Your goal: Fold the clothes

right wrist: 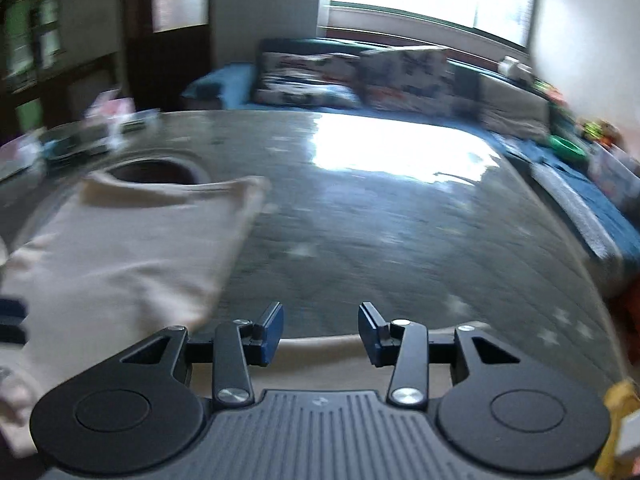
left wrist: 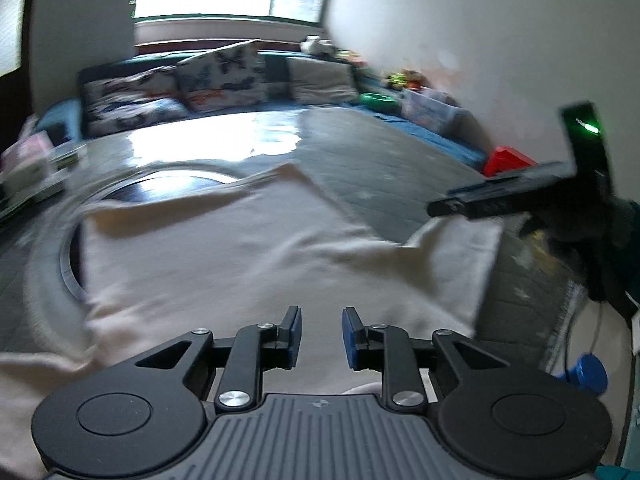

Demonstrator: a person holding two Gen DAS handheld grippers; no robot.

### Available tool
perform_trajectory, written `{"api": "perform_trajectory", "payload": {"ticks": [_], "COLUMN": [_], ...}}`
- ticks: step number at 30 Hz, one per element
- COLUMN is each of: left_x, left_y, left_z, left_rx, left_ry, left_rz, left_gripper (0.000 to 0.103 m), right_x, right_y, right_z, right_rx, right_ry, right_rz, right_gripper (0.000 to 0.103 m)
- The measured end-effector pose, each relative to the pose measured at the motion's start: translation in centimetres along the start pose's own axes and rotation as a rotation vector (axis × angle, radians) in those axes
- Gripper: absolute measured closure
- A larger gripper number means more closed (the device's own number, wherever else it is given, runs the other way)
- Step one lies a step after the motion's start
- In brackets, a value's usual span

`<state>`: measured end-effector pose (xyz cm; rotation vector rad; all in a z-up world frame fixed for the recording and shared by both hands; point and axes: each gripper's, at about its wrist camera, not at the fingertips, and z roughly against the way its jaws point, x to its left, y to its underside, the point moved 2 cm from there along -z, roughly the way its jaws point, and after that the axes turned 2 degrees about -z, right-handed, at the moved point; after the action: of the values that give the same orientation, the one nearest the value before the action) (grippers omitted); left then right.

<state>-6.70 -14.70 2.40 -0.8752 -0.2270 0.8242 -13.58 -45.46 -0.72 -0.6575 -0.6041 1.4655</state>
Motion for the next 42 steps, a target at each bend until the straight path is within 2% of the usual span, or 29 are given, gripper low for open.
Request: {"api": "perform_trajectory", "payload": {"ticks": [6,10,15,24,32,42], "left_x": [3.1,4.0,5.0,7.5,9.5,9.4], "left_y": [1.7,2.5,2.1,1.6,2.1,4.4], "left_z": [1.0,0.9,0.6,0.8,3.5,6.1], "left_rx": [0.023,0.043,0.036,0.044,0.021,0.015], "left_ry": [-0.050,-0.067,-0.082,-0.153,-0.220,-0.261], "left_rz": [0.078,0.102,0.130,0.179,0.220,0.217], "left_gripper": [0.078,0.079,0.079,0.079,0.078,0.078], "right_x": [5.5,7.6,8.2,7.8,9.5,12.7], "right_y": [-0.4,-0.5,-1.5,-3.5,-3.0,-0.4], "right_z": [-0.7,-2.2,-4.6,-7.9,-5.3,-2.0], "right_rx": [0.012,0.041,0.065,0.080,0.064,0.074], "right_ry": [-0.147,-0.192,-0.197,-0.171,-0.231,-0.326], "right_rz": [0.109,0.153,0.139,0.119,0.186,0.285], "right_gripper": [0.060,0.060,0.060,0.060,0.060,0.057]}}
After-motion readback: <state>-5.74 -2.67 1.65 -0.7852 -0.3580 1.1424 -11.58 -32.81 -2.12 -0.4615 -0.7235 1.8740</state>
